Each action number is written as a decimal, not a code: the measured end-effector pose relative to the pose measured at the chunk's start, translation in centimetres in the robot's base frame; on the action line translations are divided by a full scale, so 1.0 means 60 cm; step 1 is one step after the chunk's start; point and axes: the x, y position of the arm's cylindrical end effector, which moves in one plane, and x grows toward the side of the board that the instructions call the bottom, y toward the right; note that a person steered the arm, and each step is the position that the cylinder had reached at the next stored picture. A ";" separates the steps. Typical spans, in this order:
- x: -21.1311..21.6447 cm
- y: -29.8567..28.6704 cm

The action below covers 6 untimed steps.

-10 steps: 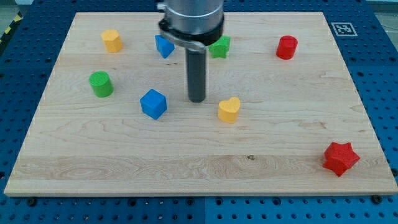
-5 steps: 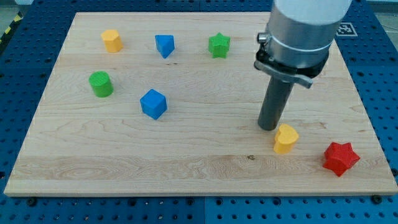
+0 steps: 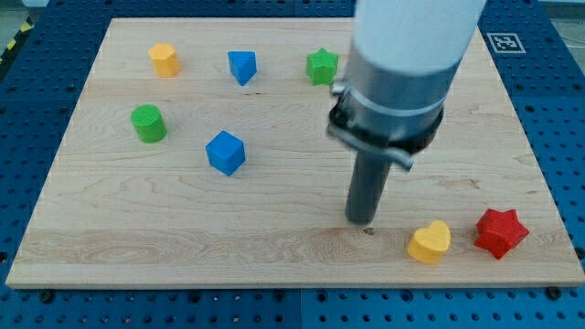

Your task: Move the yellow heart to the left side of the red star

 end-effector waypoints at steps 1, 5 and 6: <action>0.074 0.003; 0.066 0.096; 0.045 0.123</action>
